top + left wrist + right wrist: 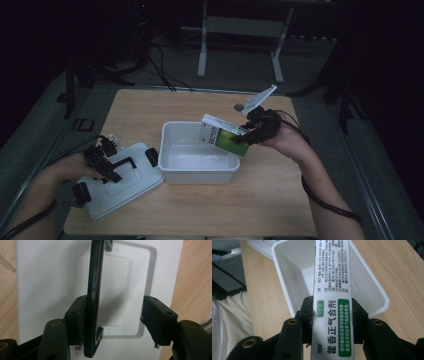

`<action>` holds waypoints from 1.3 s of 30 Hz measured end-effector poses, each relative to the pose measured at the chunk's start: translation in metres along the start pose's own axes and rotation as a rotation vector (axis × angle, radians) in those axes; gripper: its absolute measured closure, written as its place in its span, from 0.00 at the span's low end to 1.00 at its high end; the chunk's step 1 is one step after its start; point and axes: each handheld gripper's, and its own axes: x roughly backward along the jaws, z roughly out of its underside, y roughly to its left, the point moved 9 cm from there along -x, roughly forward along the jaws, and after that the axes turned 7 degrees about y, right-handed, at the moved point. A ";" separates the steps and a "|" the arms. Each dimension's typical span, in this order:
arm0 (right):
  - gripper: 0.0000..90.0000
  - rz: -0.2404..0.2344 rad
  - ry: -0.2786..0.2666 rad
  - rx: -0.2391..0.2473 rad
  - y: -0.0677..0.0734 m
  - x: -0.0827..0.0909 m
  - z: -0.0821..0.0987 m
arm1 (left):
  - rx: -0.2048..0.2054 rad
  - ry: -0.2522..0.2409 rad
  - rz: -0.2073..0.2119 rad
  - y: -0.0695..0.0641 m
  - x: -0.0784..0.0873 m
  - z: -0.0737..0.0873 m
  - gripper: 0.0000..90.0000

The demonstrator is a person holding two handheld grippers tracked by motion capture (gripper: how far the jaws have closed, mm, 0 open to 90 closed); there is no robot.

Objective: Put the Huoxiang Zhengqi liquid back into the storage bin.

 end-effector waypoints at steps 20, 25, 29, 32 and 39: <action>0.70 -0.079 0.053 0.124 0.017 -0.048 -0.008 | 0.003 0.001 -0.001 0.002 -0.003 0.002 0.44; 0.70 -0.088 0.074 0.121 0.016 -0.060 -0.005 | 0.001 0.008 0.001 0.002 -0.005 0.002 0.44; 0.70 -0.100 0.091 0.123 0.016 -0.068 -0.002 | 0.005 0.008 0.003 0.001 -0.005 0.002 0.44; 0.70 -0.101 0.106 0.118 0.015 -0.073 0.000 | 0.001 0.003 0.003 0.002 -0.005 0.002 0.44; 0.70 -0.110 0.118 0.095 0.010 -0.087 0.003 | 0.004 -0.004 0.009 0.001 -0.008 0.001 0.44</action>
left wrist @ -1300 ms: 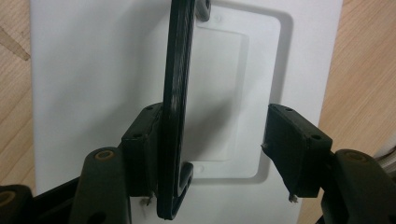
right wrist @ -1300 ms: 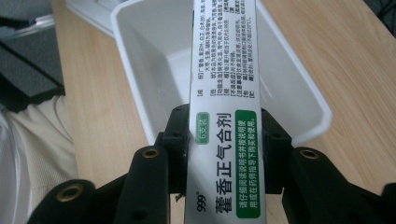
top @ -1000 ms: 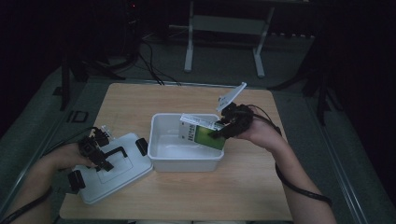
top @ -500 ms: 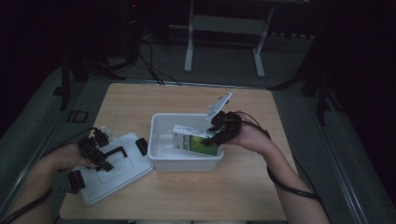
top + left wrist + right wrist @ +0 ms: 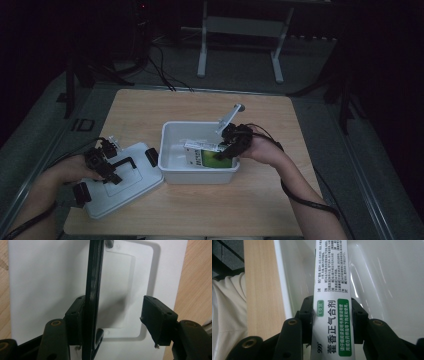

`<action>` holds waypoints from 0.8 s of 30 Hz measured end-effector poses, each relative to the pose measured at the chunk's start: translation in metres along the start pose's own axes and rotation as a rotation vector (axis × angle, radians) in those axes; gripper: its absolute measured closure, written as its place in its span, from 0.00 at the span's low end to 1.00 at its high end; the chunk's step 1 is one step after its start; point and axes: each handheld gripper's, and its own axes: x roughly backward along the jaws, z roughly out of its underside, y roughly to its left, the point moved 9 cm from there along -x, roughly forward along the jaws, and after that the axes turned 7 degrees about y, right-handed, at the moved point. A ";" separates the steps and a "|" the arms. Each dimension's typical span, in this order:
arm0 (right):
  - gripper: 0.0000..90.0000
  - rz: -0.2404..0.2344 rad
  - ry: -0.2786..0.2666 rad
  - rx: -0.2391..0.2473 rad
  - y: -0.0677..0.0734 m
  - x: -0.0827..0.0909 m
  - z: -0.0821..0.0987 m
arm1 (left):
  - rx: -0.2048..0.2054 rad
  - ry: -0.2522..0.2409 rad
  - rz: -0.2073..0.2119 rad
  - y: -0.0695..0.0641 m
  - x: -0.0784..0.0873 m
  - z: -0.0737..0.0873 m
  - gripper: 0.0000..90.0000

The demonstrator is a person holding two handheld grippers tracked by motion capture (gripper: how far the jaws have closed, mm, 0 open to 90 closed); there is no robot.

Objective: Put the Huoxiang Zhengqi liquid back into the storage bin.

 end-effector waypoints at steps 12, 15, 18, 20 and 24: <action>0.70 -0.018 0.042 -0.010 -0.006 -0.028 0.003 | -0.005 -0.003 -0.005 0.001 0.000 0.001 0.44; 0.70 -0.031 0.049 -0.008 -0.006 -0.033 0.002 | -0.004 -0.004 -0.005 0.000 0.001 0.001 0.44; 0.70 -0.047 0.055 -0.005 -0.007 -0.038 0.003 | -0.008 -0.003 -0.006 0.000 0.001 0.001 0.44; 0.70 -0.055 0.064 -0.003 -0.006 -0.041 0.004 | -0.006 -0.003 -0.005 0.000 0.001 0.001 0.44; 0.70 -0.070 0.078 0.005 -0.005 -0.047 0.007 | -0.007 0.000 -0.005 0.000 0.000 0.001 0.44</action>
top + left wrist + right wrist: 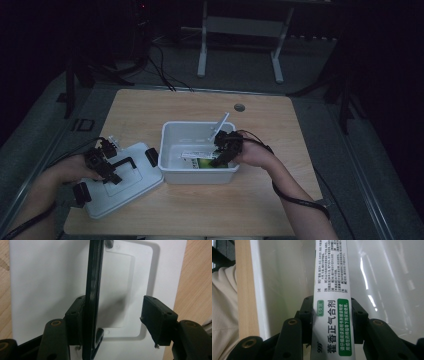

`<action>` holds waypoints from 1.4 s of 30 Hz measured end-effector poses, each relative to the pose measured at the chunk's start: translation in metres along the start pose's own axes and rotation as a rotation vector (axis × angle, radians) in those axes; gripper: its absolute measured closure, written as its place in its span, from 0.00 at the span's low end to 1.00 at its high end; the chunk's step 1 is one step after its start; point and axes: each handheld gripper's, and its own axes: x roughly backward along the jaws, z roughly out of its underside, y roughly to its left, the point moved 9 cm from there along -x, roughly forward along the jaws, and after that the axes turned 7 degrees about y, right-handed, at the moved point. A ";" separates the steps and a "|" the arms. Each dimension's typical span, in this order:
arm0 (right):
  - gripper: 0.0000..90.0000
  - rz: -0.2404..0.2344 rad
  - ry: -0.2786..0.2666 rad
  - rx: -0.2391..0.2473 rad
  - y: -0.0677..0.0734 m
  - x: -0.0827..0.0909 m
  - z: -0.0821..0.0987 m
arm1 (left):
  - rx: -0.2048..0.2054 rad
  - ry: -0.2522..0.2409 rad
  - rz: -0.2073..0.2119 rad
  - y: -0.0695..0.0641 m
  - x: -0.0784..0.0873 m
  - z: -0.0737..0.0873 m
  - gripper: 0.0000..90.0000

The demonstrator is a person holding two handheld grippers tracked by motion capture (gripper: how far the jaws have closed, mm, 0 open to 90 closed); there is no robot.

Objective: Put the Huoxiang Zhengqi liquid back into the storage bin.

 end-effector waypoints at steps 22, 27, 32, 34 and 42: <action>0.67 -0.018 0.040 0.013 0.005 -0.007 0.000 | -0.004 0.015 -0.008 0.000 0.000 -0.002 0.44; 0.66 -0.023 0.019 0.022 0.007 -0.001 -0.002 | -0.004 0.012 -0.010 -0.001 0.000 -0.003 0.44; 0.66 -0.025 -0.013 0.018 0.009 0.011 -0.002 | -0.004 0.013 -0.009 -0.002 0.001 -0.003 0.44; 0.66 -0.019 -0.028 0.014 0.008 0.017 -0.002 | -0.007 0.015 -0.008 -0.002 0.001 -0.003 0.44; 0.64 0.003 -0.089 -0.004 0.006 0.041 0.002 | -0.010 0.003 -0.004 -0.003 0.003 -0.007 0.44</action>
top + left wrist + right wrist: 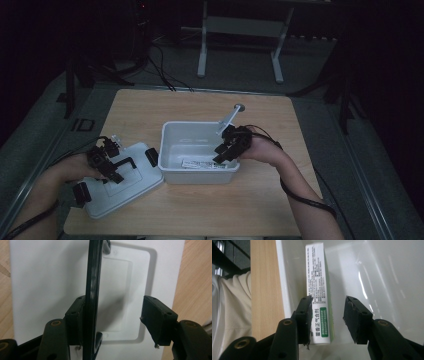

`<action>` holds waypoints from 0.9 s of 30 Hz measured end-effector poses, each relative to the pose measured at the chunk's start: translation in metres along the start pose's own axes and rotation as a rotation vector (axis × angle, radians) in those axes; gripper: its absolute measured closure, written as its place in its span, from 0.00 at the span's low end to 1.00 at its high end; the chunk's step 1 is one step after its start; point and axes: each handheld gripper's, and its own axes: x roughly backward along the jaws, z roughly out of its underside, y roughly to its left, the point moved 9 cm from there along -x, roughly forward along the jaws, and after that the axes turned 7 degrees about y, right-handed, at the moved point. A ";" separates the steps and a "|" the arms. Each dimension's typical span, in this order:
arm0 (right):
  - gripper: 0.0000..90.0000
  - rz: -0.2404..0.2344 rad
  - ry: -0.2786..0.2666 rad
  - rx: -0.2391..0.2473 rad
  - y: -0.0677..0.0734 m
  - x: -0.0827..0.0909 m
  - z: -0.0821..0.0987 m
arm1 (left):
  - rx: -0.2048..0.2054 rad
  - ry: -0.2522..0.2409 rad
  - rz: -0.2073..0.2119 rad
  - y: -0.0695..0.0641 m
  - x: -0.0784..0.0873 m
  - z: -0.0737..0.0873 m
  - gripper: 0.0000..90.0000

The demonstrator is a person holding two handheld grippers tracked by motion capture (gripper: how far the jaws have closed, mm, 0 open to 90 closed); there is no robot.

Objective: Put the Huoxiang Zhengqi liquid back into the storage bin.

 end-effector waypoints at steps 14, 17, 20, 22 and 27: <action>0.52 0.085 -0.082 -0.058 -0.014 0.035 0.018 | -0.003 -0.008 -0.012 0.000 0.002 -0.005 0.44; 0.52 0.095 -0.105 -0.080 -0.017 0.044 0.028 | -0.007 0.001 -0.012 -0.001 0.002 -0.005 0.44; 0.51 0.102 -0.116 -0.094 -0.019 0.049 0.033 | -0.005 0.002 -0.012 -0.002 0.002 -0.005 0.45; 0.49 0.109 -0.126 -0.103 -0.020 0.053 0.038 | -0.005 0.003 -0.009 -0.002 0.001 -0.005 0.45; 0.41 0.136 -0.127 -0.132 -0.025 0.059 0.051 | -0.011 0.008 -0.012 -0.002 0.001 -0.006 0.45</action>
